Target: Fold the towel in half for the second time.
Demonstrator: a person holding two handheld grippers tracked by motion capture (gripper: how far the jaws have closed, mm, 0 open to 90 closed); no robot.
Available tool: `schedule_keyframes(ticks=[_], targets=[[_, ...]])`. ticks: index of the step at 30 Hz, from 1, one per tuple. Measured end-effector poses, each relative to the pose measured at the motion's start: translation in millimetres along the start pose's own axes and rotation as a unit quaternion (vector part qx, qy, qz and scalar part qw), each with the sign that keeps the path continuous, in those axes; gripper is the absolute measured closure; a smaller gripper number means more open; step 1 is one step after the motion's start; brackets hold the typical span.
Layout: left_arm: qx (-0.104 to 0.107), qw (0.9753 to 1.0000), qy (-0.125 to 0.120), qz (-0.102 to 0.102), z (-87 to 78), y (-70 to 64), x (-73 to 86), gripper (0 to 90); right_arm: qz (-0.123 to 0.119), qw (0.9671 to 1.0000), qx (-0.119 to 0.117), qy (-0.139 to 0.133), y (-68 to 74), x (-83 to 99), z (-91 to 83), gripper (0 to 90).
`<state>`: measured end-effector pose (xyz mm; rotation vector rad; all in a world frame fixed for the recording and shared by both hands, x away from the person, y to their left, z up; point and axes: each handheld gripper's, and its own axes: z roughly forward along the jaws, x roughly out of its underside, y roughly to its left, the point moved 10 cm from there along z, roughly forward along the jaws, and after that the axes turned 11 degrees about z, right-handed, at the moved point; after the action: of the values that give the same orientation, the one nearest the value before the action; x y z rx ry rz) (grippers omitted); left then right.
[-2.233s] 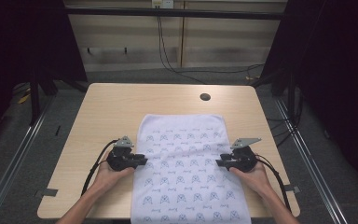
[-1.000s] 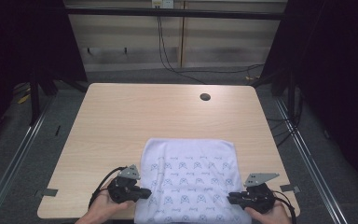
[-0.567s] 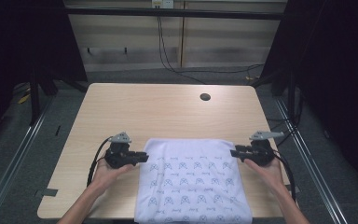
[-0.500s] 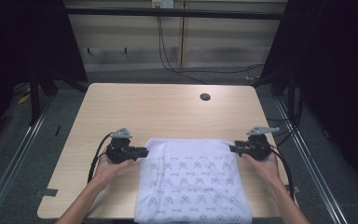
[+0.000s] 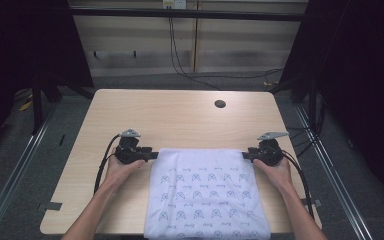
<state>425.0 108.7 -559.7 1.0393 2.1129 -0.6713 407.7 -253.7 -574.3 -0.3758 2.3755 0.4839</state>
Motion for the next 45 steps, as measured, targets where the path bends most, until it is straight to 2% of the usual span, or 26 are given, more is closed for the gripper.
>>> schedule_keyframes(ticks=[1, 3, 4, 5, 6, 9, 12, 13, 15, 16, 17, 20, 22, 25, 27, 28, 29, 32, 34, 35, 38, 39, 40, 42, 45], targets=[[-0.005, 1.0, 0.004, 0.003, 2.3, 0.6, 1.6, 57.0, 0.0, 1.0, -0.003, -0.001, 1.3, 0.5, 0.3, 62.5], [-0.006, 0.9999, 0.009, 0.004, 4.3, 0.9, 3.2, 55.9, -0.001, 1.0, -0.006, 0.001, 3.6, 1.4, 0.2, 70.9], [-0.011, 0.9999, 0.009, 0.002, 5.3, 1.2, 3.4, 52.8, -0.006, 0.9998, -0.019, 0.004, 7.6, 3.3, 0.2, 78.8], [-0.011, 0.9999, 0.009, 0.002, 5.3, 1.2, 3.4, 50.8, -0.006, 0.9998, -0.019, 0.004, 7.6, 3.3, 0.2, 78.8], [-0.01, 0.9999, 0.009, 0.002, 8.1, -0.3, 3.5, 51.0, -0.006, 0.9996, -0.028, 0.003, 12.9, 3.4, -0.7, 84.4], [-0.007, 0.9998, 0.015, 0.005, 10.2, -0.8, 5.4, 51.6, -0.005, 0.9993, -0.038, 0.003, 17.0, 2.8, -2.7, 85.8], [0.003, 0.9998, 0.015, 0.01, 11.6, -4.6, 5.5, 59.9, 0.002, 0.9991, -0.043, 0.0, 18.6, 2.5, -4.7, 86.3], [0.014, 0.9997, 0.017, 0.011, 12.1, -7.9, 6.0, 66.1, 0.002, 0.9991, -0.043, 0.001, 18.6, 3.0, -5.1, 86.3], [0.011, 0.9998, 0.011, 0.015, 13.7, -9.4, 6.4, 74.5, 0.005, 0.9989, -0.046, 0.001, 18.0, 3.3, -5.6, 86.3], [0.019, 0.9996, 0.013, 0.015, 14.8, -10.7, 6.8, 77.7, 0.007, 0.9988, -0.049, -0.003, 18.2, 2.4, -5.8, 86.3], [0.018, 0.9996, 0.015, 0.018, 14.5, -10.9, 6.5, 83.1, 0.011, 0.9986, -0.051, -0.004, 18.4, 1.2, -7.2, 86.4], [0.023, 0.9995, 0.0, 0.022, 6.7, -13.0, -2.2, 86.8, 0.013, 0.9983, -0.055, -0.011, 20.1, -4.2, -12.4, 87.0], [0.03, 0.9992, -0.023, 0.011, -3.3, -10.5, -12.0, 87.0, 0.01, 0.9978, -0.06, -0.026, 21.8, -13.9, -19.7, 87.3], [0.035, 0.9986, -0.036, 0.015, -14.7, -6.3, -22.5, 86.4, 0.026, 0.9948, -0.08, -0.058, 24.8, -35.5, -34.5, 87.3], [0.036, 0.9979, -0.053, 0.008, -24.6, -5.3, -31.3, 86.5, 0.023, 0.9932, -0.087, -0.074, 28.1, -52.4, -45.7, 87.4], [0.033, 0.9977, -0.058, 0.01, -30.3, -4.4, -36.4, 86.7, 0.019, 0.9919, -0.092, -0.086, 30.9, -65.3, -54.1, 87.4], [0.033, 0.9977, -0.058, 0.01, -30.3, -4.4, -36.4, 86.8, 0.019, 0.9919, -0.092, -0.086, 30.9, -65.3, -54.1, 87.4], [0.022, 0.9963, -0.083, 0.013, -44.4, -0.9, -53.8, 86.9, 0.015, 0.9896, -0.102, -0.1, 35.5, -83.6, -65.9, 87.4], [0.001, 0.9957, -0.09, 0.02, -53.3, 2.8, -69.6, 87.1, 0.011, 0.9893, -0.091, -0.113, 33.5, -99.5, -73.1, 87.4], [0.001, 0.9957, -0.09, 0.02, -53.3, 2.8, -69.6, 87.2, 0.011, 0.9893, -0.091, -0.113, 33.5, -99.5, -73.1, 87.4], [-0.003, 0.9925, -0.12, 0.023, -68.1, 8.2, -98.1, 87.4, 0.012, 0.9877, -0.087, -0.13, 29.9, -122.8, -81.6, 87.4], [-0.003, 0.9925, -0.12, 0.023, -68.1, 8.2, -98.1, 87.4, 0.012, 0.9877, -0.087, -0.13, 29.9, -122.8, -81.6, 87.4], [-0.004, 0.9912, -0.131, 0.023, -73.0, 11.8, -108.8, 87.4, 0.017, 0.9866, -0.085, -0.138, 28.7, -134.6, -85.1, 87.4], [-0.007, 0.9913, -0.129, 0.025, -75.1, 14.5, -115.2, 87.4, 0.017, 0.9861, -0.084, -0.142, 28.3, -139.2, -86.2, 87.4], [-0.007, 0.9898, -0.14, 0.026, -80.0, 20.0, -132.2, 87.3, 0.013, 0.9863, -0.073, -0.147, 27.4, -159.6, -90.4, 87.4]])
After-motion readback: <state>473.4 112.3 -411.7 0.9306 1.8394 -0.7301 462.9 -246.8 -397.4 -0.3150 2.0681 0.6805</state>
